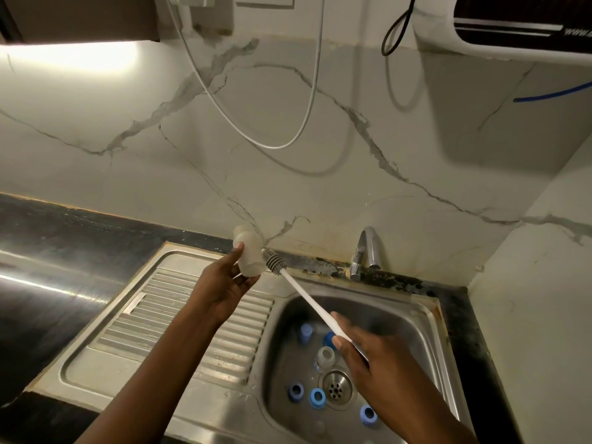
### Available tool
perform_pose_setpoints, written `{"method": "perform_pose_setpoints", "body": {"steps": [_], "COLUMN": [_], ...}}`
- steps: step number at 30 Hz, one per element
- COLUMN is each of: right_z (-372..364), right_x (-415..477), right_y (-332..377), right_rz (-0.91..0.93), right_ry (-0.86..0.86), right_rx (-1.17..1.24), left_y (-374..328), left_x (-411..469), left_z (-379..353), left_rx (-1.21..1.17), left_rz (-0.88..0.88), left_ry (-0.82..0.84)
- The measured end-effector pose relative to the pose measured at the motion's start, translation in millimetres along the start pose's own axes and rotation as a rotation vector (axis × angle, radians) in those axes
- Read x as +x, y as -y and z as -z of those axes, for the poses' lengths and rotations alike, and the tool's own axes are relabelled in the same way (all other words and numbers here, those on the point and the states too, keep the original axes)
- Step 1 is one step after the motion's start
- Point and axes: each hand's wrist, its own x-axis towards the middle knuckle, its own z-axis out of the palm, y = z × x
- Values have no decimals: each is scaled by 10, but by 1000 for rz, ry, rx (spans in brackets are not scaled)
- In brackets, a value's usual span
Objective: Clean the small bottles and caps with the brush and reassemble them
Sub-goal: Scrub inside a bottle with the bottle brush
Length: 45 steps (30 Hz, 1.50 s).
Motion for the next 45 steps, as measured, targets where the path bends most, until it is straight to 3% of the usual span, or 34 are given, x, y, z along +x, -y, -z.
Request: {"method": "perform_pose_setpoints", "body": {"steps": [9,15,20,25,38,45], "right_z": [45,59,-10,-124,-60,8], "right_x": [253,250,186,83,291,268], "right_y": [184,269,239,101,143,203], "right_rz": [-20,-15,-22,-3,-63,-33], "right_ry": [-110,-28,7,11,-44,-46], "right_rx": [23,-25,-78,-28,35,47], "left_y": [216,110,70,-7,268,146], "left_x": [-151,-81,-49,-14,-186,-123], "left_z": [-151,-83,-93,-106,-201,-157], "left_rx": [16,-73,14,-100,-118,-38], "left_rz": [87,67,89,72,149,66], "left_ry": [141,88,49,15,170,122]}}
